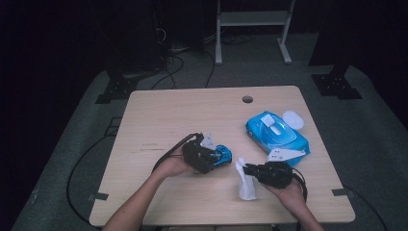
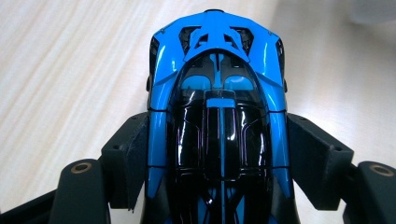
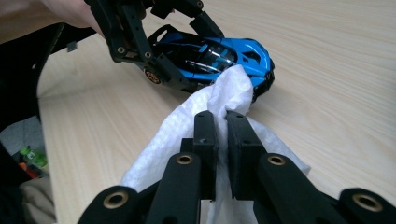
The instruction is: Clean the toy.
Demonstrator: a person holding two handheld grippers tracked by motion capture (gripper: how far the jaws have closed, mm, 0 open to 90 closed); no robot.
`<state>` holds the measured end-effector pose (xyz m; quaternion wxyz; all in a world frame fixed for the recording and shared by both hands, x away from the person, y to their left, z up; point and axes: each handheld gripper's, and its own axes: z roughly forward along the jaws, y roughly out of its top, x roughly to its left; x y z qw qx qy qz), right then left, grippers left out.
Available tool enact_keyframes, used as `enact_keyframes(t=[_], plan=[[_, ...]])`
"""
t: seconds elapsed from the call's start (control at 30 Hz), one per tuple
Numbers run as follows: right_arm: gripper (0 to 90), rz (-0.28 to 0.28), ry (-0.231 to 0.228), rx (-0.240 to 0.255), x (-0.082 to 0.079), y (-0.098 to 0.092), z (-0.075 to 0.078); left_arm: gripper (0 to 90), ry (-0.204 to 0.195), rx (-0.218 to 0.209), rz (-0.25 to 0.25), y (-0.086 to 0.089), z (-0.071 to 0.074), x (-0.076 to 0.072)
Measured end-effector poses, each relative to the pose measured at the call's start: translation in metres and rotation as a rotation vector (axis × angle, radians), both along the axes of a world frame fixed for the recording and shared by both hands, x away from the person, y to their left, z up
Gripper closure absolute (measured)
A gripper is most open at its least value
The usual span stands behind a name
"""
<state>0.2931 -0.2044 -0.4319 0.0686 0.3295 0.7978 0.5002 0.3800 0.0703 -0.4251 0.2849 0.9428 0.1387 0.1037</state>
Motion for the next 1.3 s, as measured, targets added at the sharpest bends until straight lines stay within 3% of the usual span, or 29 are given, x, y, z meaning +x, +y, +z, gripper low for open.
enact_keyframes(t=[0.23, 0.3, 0.53, 0.67, 0.8, 0.93, 1.07, 1.3], plan=[[82.4, -0.035, 0.006, -0.025, 0.007, -0.01, -0.006, 28.3, 0.037, 0.021, 0.028, -0.006, -0.019, 0.024], [82.5, -0.038, 0.009, -0.037, 0.009, -0.01, -0.009, 28.3, 0.044, 0.037, 0.029, -0.007, -0.025, 0.026], [81.8, -0.052, 0.007, -0.068, 0.013, -0.013, -0.012, 27.5, 0.067, 0.016, 0.039, -0.005, -0.029, 0.031], [74.9, -0.077, 0.007, -0.107, 0.015, -0.015, -0.015, 18.8, 0.064, -0.048, 0.065, 0.0, -0.022, 0.03], [64.6, -0.099, 0.003, -0.119, 0.017, -0.017, -0.016, 16.7, 0.049, -0.055, 0.064, 0.005, -0.016, 0.027], [57.7, -0.113, 0.016, -0.12, 0.019, -0.02, -0.017, 16.1, 0.034, -0.092, 0.066, 0.012, -0.011, 0.023], [55.3, -0.131, 0.009, -0.116, 0.017, -0.024, -0.016, 16.0, 0.027, -0.129, 0.078, 0.02, -0.006, 0.019], [51.6, -0.162, -0.003, -0.108, 0.013, -0.032, -0.012, 14.2, -0.002, -0.153, 0.075, 0.032, 0.002, 0.01]])
